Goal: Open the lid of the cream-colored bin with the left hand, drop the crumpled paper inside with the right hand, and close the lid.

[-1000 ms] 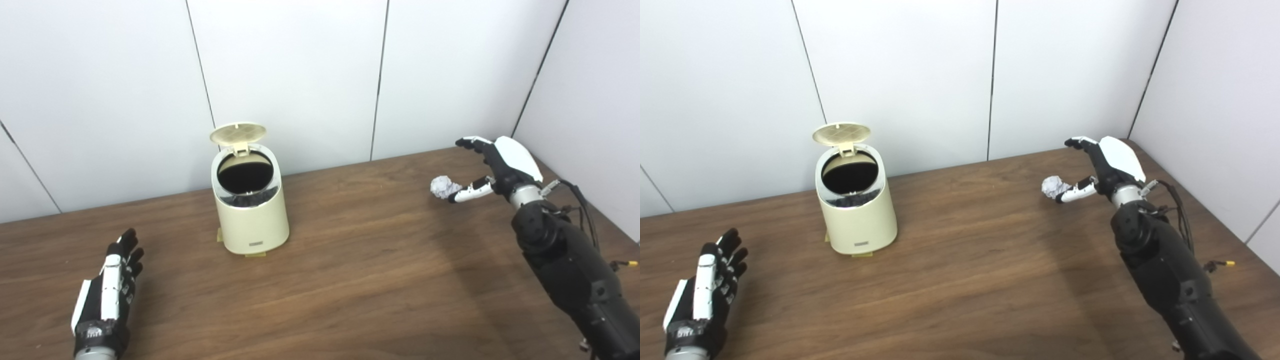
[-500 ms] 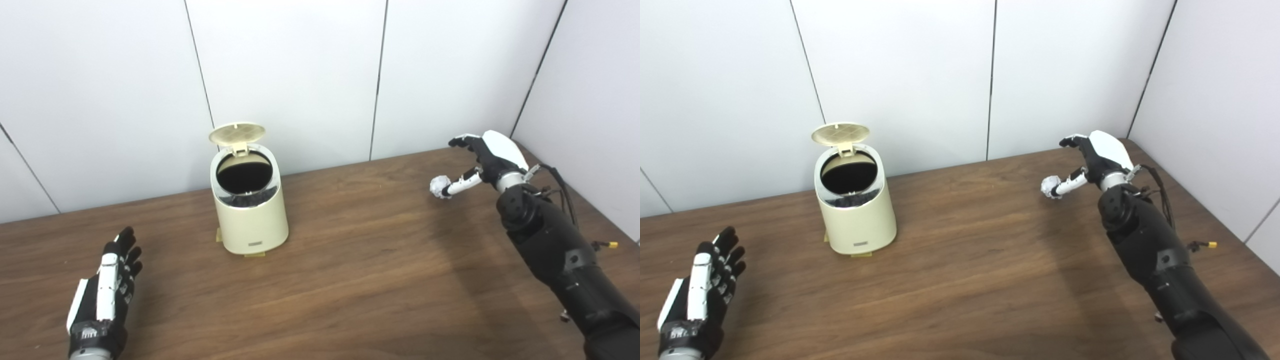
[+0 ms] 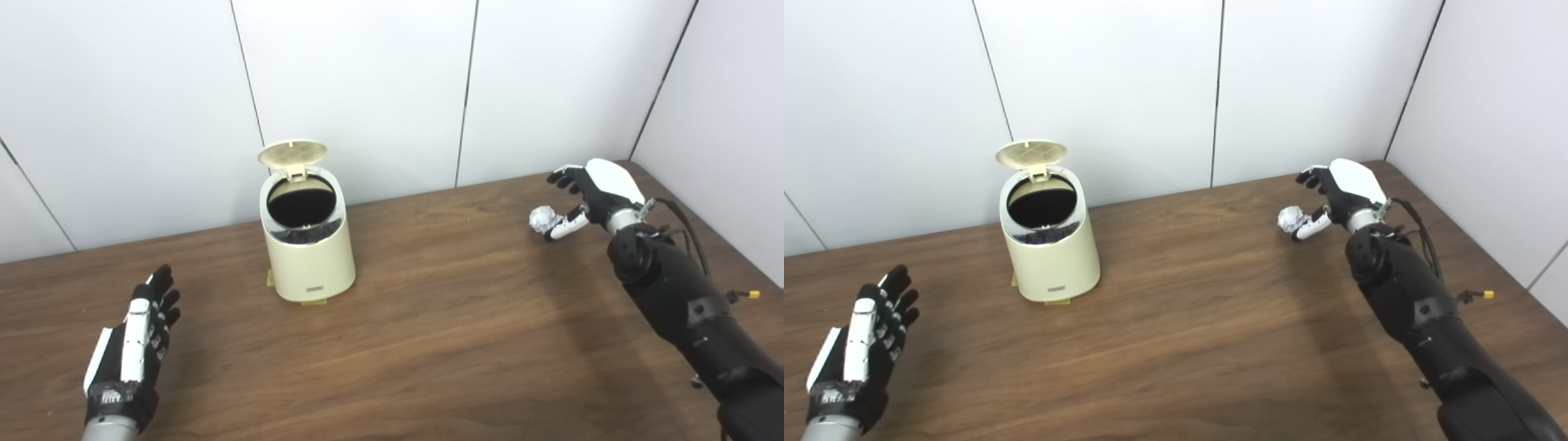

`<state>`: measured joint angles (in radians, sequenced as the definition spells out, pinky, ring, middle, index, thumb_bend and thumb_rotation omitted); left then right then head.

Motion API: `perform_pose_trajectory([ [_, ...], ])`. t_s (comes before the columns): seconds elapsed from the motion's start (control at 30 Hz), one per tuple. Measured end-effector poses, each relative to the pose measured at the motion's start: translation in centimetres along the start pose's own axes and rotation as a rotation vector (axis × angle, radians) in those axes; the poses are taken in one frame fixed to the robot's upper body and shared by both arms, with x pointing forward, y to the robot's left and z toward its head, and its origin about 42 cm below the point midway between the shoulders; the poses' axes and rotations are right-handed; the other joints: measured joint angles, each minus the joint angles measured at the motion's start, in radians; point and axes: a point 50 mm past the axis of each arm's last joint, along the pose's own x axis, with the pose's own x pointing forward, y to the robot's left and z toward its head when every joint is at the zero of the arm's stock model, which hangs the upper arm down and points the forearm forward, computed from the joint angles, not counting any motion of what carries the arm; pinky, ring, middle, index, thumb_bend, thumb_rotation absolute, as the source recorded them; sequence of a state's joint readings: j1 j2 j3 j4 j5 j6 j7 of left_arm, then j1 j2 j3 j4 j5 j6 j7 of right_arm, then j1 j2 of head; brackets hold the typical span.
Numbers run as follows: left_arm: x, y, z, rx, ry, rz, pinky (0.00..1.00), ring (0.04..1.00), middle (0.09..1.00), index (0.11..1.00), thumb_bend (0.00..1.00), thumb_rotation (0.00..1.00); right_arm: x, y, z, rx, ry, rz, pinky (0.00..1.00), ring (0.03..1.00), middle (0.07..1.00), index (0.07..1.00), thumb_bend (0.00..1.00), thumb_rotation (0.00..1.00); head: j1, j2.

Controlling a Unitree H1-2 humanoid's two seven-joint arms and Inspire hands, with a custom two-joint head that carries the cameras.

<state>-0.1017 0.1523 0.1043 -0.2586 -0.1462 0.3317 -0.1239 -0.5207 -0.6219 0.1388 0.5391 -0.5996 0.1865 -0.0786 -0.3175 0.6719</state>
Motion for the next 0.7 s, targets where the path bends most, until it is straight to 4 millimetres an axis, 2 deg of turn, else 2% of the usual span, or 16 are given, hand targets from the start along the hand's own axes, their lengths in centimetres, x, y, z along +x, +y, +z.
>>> perform_pose_trajectory([
  [0.5, -0.2, -0.1, 0.7, 0.030, 0.011, -0.022, 0.99, 0.994, 1.000, 1.000, 0.45, 0.86, 0.0, 0.6, 0.4, -0.090, -0.091, 0.031, 0.62, 0.695, 0.697, 0.666, 0.88, 0.00, 0.005, 0.003],
  [0.7, -0.3, -0.4, 1.3, 0.034, -0.009, -0.034, 1.00, 0.992, 1.000, 1.000, 0.43, 0.85, 0.2, 0.5, 0.7, -0.111, -0.097, 0.027, 0.63, 0.667, 0.664, 0.652, 0.89, 0.00, 0.005, 0.003],
])
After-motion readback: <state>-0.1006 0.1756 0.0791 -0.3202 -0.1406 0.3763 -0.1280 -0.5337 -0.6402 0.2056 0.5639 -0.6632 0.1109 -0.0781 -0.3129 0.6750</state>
